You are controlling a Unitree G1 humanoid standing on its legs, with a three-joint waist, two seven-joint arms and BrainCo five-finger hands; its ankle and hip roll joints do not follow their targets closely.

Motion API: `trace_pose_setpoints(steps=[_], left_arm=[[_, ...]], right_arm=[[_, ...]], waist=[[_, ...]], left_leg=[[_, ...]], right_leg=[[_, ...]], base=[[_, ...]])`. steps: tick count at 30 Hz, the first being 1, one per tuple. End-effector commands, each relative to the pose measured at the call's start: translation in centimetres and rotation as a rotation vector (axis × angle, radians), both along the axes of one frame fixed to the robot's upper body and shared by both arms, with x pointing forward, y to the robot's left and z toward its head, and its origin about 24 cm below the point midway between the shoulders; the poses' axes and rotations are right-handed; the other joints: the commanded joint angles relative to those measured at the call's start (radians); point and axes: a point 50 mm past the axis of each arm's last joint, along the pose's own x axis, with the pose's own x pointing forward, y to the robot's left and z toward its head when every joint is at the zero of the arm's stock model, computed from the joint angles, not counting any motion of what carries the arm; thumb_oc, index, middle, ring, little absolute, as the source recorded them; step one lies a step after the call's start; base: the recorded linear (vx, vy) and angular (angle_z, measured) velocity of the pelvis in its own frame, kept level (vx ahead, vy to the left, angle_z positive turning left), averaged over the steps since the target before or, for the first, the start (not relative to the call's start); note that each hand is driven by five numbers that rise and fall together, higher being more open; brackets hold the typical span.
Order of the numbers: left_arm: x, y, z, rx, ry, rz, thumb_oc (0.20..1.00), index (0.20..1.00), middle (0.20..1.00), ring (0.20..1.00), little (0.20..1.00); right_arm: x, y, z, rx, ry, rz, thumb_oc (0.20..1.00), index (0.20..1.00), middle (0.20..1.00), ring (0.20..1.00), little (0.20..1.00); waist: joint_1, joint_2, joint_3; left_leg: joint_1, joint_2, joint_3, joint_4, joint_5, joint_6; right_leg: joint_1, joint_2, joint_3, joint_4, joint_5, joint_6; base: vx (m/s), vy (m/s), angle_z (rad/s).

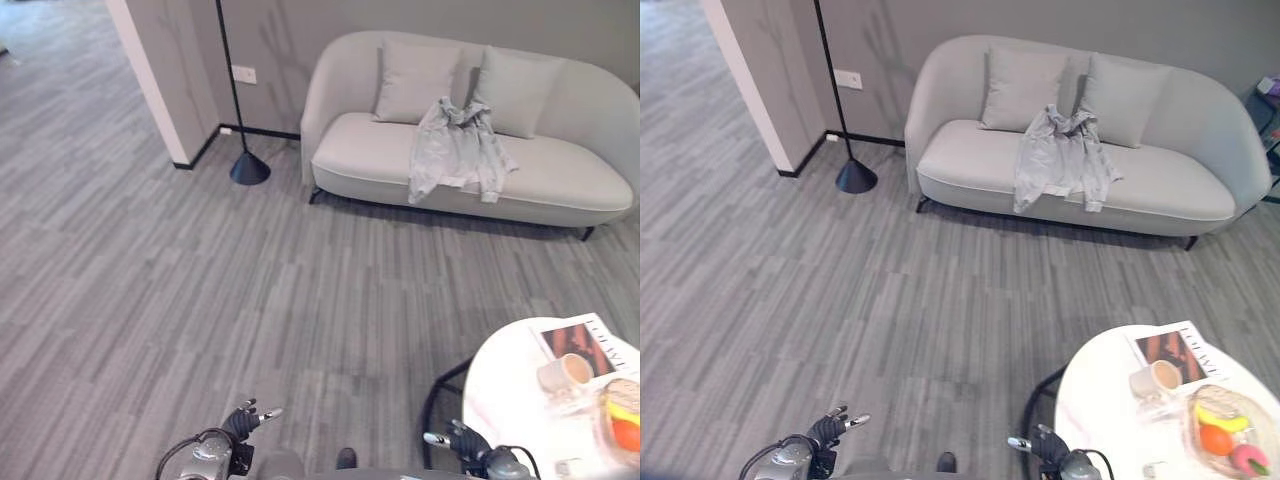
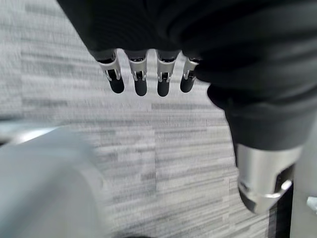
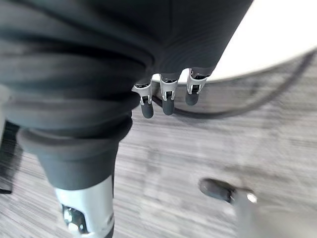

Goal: Hang the clothes on the sofa on the clothes rack.

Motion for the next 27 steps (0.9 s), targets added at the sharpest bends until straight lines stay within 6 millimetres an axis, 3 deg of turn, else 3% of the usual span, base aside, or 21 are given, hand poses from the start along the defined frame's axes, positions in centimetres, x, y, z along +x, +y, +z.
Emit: trace_pose_setpoints(steps=[1,2,3,4,5,6,8,9,11,14,16,18,22,23,24,27], left_arm=[[2.1,-0.7,0.6,-0.016,-0.063,-0.042,1.000,1.000,1.000,1.000,1.000],[2.2,-0.7,0.7,-0.019,-0.064,-0.048,1.000,1.000,1.000,1.000,1.000],[2.2,-0.4,0.8,-0.013,-0.066,-0.045,1.000,1.000,1.000,1.000,1.000],[2.3,-0.2,0.9,-0.011,-0.068,-0.043,1.000,1.000,1.000,1.000,1.000],[2.3,-0.2,0.9,-0.011,-0.067,-0.043,1.000,1.000,1.000,1.000,1.000],[2.3,0.0,0.8,-0.002,-0.055,-0.045,1.000,1.000,1.000,1.000,1.000],[1.7,0.3,0.5,0.005,-0.023,-0.040,1.000,1.000,1.000,1.000,1.000],[0.7,0.9,0.2,0.024,0.014,-0.022,1.000,1.000,1.000,1.000,1.000],[0.5,0.8,0.1,0.026,0.022,-0.024,1.000,1.000,1.000,1.000,1.000],[-0.1,1.3,0.0,0.046,0.035,-0.004,1.000,1.000,1.000,1.000,1.000],[-0.1,1.6,0.0,0.054,0.035,-0.004,1.000,1.000,1.000,1.000,1.000],[-0.1,1.7,0.1,0.057,0.039,-0.009,1.000,1.000,1.000,1.000,1.000],[-0.3,1.6,0.0,0.057,0.039,0.000,1.000,1.000,1.000,1.000,1.000],[-0.3,1.6,0.0,0.060,0.040,-0.005,1.000,1.000,1.000,1.000,1.000],[-0.5,1.5,-0.1,0.063,0.045,-0.009,1.000,1.000,1.000,1.000,1.000],[-0.1,1.5,0.1,0.061,0.025,-0.004,1.000,1.000,1.000,1.000,1.000]], right_arm=[[0.0,-2.3,0.6,-0.034,-0.030,-0.064,1.000,1.000,1.000,1.000,1.000],[0.2,-2.1,0.6,-0.026,-0.036,-0.072,1.000,1.000,1.000,1.000,1.000],[0.5,-1.9,0.6,-0.023,-0.041,-0.067,1.000,1.000,1.000,1.000,1.000],[0.7,-1.5,0.6,-0.013,-0.047,-0.060,1.000,1.000,1.000,1.000,1.000],[0.7,-1.4,0.6,-0.012,-0.046,-0.060,1.000,1.000,1.000,1.000,1.000],[1.1,-0.8,0.6,0.004,-0.053,-0.054,1.000,1.000,1.000,1.000,1.000],[1.1,-0.3,0.5,0.018,-0.048,-0.043,1.000,1.000,1.000,1.000,1.000],[1.0,0.3,0.3,0.026,-0.033,-0.020,1.000,1.000,1.000,1.000,1.000],[0.9,0.4,0.2,0.026,-0.025,-0.008,1.000,1.000,1.000,1.000,1.000],[0.3,0.8,-0.1,0.031,0.006,-0.002,1.000,1.000,1.000,1.000,1.000],[0.2,0.8,-0.3,0.027,0.019,0.008,1.000,1.000,1.000,1.000,1.000],[0.2,0.7,-0.2,0.025,0.018,0.006,1.000,1.000,1.000,1.000,1.000],[1.3,0.2,0.3,0.021,-0.024,-0.002,1.000,1.000,1.000,1.000,1.000],[1.6,0.2,0.4,0.023,-0.032,0.000,1.000,1.000,1.000,1.000,1.000],[1.7,0.5,0.5,0.026,-0.038,0.010,1.000,1.000,1.000,1.000,1.000],[1.6,0.3,0.5,0.021,-0.035,0.008,1.000,1.000,1.000,1.000,1.000]], waist=[[0.040,0.055,0.114],[0.061,0.063,0.118],[0.083,0.072,0.127],[0.119,0.086,0.130],[0.120,0.085,0.133],[0.143,0.082,0.137],[0.159,0.079,0.113],[0.157,0.076,0.068],[0.158,0.071,0.057],[0.171,0.040,0.014],[0.177,0.030,-0.009],[0.174,0.044,-0.023],[0.137,0.136,0.008],[0.129,0.149,0.021],[0.118,0.158,0.029],[0.117,0.143,0.033]], left_leg=[[0.145,-0.032,0.030,-0.432,0.171,0.033],[0.106,-0.065,0.046,-0.602,0.195,0.005],[0.091,-0.091,0.049,-0.702,0.233,-0.003],[0.074,-0.128,0.044,-0.880,0.267,-0.008],[0.082,-0.130,0.045,-0.886,0.268,-0.007],[-0.023,-0.159,0.067,-0.905,0.238,-0.009],[-0.016,-0.162,0.077,-0.905,0.238,-0.014],[0.029,-0.165,0.064,-0.905,0.264,-0.010],[0.045,-0.163,0.070,-0.905,0.282,-0.008],[0.077,-0.185,0.073,-0.905,0.287,0.000],[0.105,-0.193,0.074,-0.905,0.277,0.004],[0.151,-0.190,0.067,-0.905,0.274,0.007],[0.298,-0.136,0.054,-0.905,0.273,0.005],[0.327,-0.127,0.057,-0.905,0.268,0.004],[0.364,-0.119,0.063,-0.905,0.263,-0.003],[0.392,-0.133,0.055,-0.905,0.257,-0.006]], right_leg=[[-0.005,-0.092,0.060,0.000,0.047,0.166],[0.024,-0.072,0.062,0.000,0.034,0.170],[0.050,-0.053,0.070,0.000,0.025,0.168],[0.080,-0.029,0.087,0.000,0.007,0.163],[0.085,-0.031,0.088,0.000,0.005,0.163],[0.111,-0.023,0.101,0.000,-0.006,0.162],[0.139,-0.023,0.119,0.000,-0.014,0.159],[0.142,-0.035,0.134,0.000,-0.003,0.155],[0.156,-0.046,0.140,0.000,0.009,0.154],[0.204,-0.100,0.145,0.000,0.039,0.147],[0.202,-0.128,0.138,0.072,0.042,0.145],[0.183,-0.132,0.126,0.187,0.040,0.146],[0.046,-0.096,0.089,0.551,0.021,0.137],[0.019,-0.099,0.072,0.593,0.004,0.138],[-0.007,-0.143,0.026,0.554,-0.005,0.138],[-0.017,-0.177,-0.005,0.333,0.006,0.152]], base=[[0.38,0.007,-0.26],[0.43,0.045,-0.04],[0.56,0.118,0.35],[0.37,0.089,0.39],[0.44,0.138,0.05],[0.21,0.071,-0.24],[0.53,0.236,-0.70],[0.66,0.361,-0.96],[0.30,0.204,-0.81],[0.33,0.230,-0.34],[0.37,0.267,-0.32],[0.34,0.283,-0.29],[0.27,0.273,-0.11],[0.34,0.228,-0.01],[0.36,0.149,0.07],[0.33,0.040,0.09]])
